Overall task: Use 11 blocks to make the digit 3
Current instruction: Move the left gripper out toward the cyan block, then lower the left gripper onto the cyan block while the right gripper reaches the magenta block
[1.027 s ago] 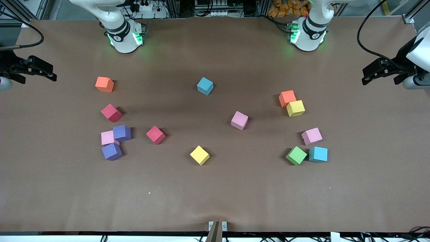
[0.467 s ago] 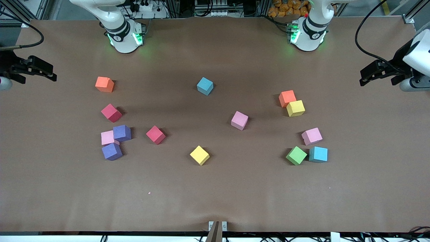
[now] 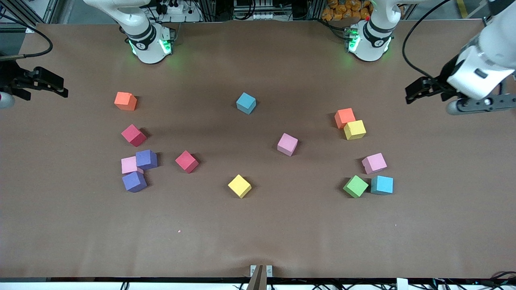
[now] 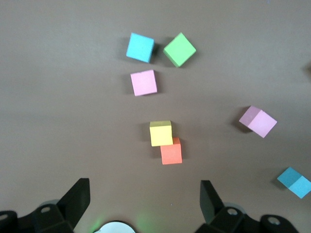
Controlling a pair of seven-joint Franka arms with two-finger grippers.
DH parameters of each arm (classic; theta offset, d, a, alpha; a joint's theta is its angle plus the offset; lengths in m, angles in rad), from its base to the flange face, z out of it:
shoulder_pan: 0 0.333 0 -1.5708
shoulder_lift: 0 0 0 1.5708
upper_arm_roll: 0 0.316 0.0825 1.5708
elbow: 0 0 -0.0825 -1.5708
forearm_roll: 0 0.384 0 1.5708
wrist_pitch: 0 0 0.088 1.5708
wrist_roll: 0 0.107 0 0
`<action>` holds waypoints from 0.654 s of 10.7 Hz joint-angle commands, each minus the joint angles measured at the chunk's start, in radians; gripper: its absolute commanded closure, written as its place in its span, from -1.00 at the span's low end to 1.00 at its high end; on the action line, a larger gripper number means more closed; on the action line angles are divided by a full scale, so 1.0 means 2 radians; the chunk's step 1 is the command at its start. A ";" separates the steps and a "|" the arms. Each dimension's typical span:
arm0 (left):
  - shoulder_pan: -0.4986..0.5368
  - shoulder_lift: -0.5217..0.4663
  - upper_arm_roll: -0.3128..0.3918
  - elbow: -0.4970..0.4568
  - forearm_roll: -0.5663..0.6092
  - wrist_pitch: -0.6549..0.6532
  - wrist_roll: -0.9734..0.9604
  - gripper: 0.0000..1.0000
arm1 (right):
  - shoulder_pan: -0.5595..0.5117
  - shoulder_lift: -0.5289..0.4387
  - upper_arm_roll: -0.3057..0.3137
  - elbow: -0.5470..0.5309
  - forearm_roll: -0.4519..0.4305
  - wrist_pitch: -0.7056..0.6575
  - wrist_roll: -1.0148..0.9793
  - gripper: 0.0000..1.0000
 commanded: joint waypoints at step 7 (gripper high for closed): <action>0.001 0.000 -0.131 -0.125 -0.011 0.125 -0.268 -1.00 | 0.017 0.009 -0.002 0.004 -0.007 0.001 0.025 -1.00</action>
